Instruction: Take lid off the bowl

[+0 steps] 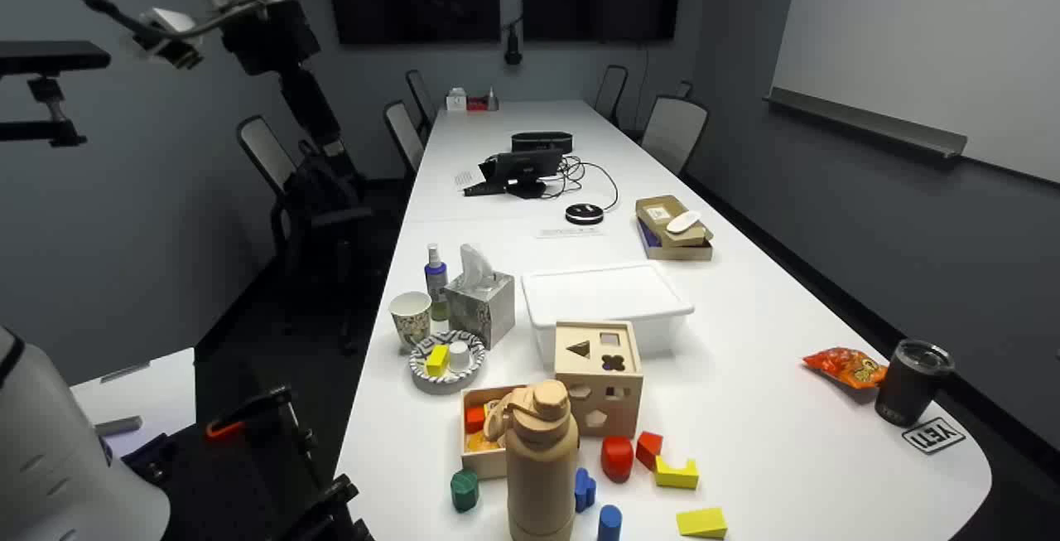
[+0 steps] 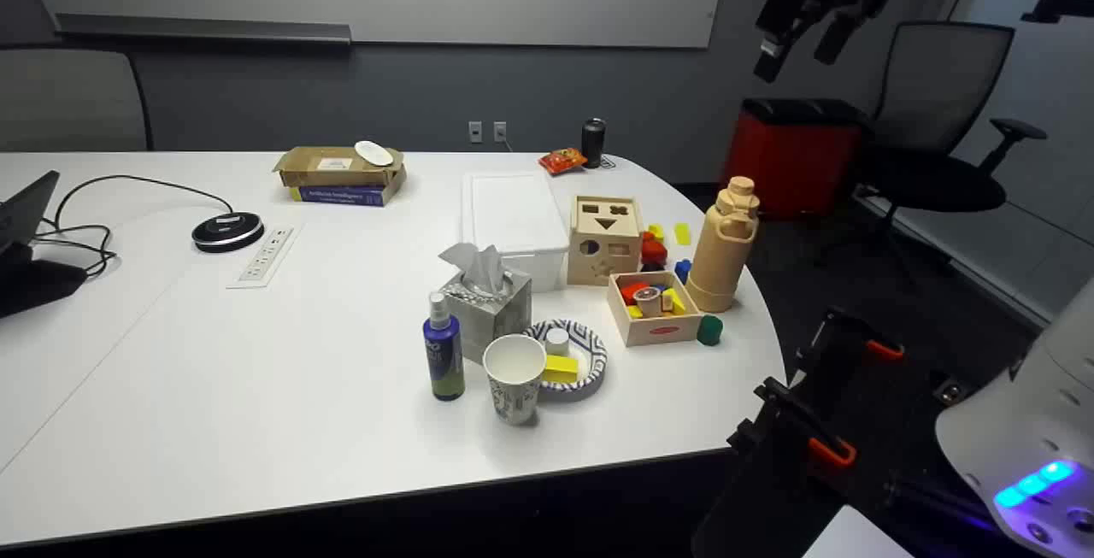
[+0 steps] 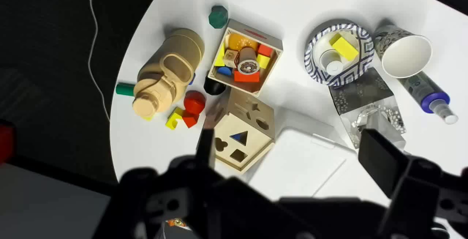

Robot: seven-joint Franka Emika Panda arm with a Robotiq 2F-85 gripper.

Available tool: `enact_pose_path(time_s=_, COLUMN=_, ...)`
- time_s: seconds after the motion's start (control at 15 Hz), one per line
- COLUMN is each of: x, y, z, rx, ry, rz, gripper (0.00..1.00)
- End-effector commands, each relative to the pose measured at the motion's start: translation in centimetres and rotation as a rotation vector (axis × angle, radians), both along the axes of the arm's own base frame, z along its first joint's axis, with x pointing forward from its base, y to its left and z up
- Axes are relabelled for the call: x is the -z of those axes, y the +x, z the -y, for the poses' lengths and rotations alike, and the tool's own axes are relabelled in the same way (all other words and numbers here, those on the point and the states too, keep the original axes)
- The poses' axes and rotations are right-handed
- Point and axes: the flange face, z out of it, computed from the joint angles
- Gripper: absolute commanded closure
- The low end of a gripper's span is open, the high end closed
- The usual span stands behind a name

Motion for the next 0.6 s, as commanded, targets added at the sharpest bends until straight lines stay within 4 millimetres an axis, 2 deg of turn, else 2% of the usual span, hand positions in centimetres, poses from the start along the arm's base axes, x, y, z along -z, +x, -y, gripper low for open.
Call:
enact_pose_path(time_s=0.0, x=-0.1, y=0.0, z=0.0, rx=0.000, ry=0.000, rz=-0.001, gripper=0.00)
enact_pose_path(time_s=0.33, x=0.0, y=0.0, z=0.0, rx=0.000, ry=0.000, rz=-0.002, gripper=0.00)
enact_pose_path(time_s=0.53, x=1.0, y=2.4, z=0.1, rx=-0.102, ry=0.015, rz=-0.040, gripper=0.00)
